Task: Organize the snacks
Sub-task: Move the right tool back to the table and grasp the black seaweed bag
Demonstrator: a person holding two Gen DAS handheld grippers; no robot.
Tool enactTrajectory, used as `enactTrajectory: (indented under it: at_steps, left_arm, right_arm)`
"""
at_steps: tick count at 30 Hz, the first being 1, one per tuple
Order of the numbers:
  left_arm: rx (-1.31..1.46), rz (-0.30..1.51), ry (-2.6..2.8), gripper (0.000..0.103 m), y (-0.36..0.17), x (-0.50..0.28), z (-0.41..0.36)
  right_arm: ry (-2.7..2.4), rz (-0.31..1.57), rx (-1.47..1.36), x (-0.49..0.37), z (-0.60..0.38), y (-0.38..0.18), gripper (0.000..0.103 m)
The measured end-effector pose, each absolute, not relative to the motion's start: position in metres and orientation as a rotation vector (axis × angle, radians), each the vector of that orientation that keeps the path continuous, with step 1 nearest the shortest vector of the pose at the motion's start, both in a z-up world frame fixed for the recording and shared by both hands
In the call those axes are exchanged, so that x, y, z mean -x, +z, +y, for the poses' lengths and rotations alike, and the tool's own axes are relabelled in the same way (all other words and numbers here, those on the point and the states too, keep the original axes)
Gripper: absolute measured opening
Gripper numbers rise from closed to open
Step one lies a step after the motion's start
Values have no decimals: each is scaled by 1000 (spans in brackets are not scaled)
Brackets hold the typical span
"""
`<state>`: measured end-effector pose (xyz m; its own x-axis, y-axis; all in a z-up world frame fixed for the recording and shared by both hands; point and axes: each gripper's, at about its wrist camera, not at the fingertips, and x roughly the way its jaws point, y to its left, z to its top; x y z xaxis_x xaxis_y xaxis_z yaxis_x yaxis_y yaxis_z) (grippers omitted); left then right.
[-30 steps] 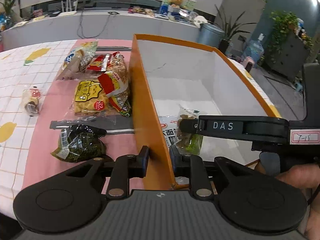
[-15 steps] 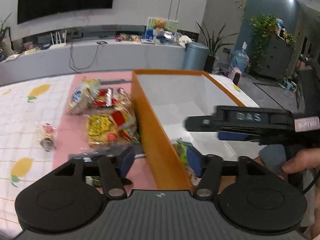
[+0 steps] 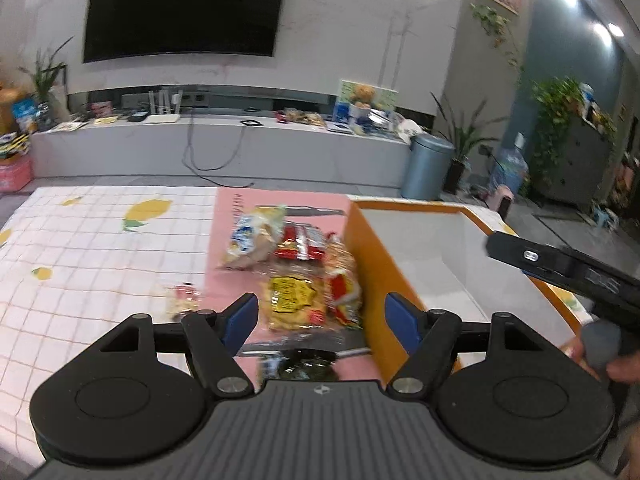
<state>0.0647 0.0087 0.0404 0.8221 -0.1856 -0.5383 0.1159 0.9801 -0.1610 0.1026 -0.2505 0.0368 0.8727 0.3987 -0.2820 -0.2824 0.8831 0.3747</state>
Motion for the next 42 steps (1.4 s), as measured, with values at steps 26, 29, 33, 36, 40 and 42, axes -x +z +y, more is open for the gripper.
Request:
enactTrajectory:
  at_steps: [26,29,33,36,40,42]
  left_arm:
    - [322,723,42,84,-23,-81,114]
    - [317,733,32,84,-26,-82,112]
    - [296,743,34,84,-29,-82,107]
    - [301,744,32,84,-30,-83,106]
    - [307,747,36,84,-30,-84,107]
    - [313,750,37,84,-30,-85,107]
  right_arm:
    - [315,527,87,-118,-78,-45,52]
    - [304,553,53,-120,-78,-52,70]
    - [309,620,-9,-124,-77,-60,83]
    - [297,660,-31,-130,-72,-73,88]
    - [282,708,8,-138,-63,-92,89]
    - [283,719,-19,-141,-64,-99,92]
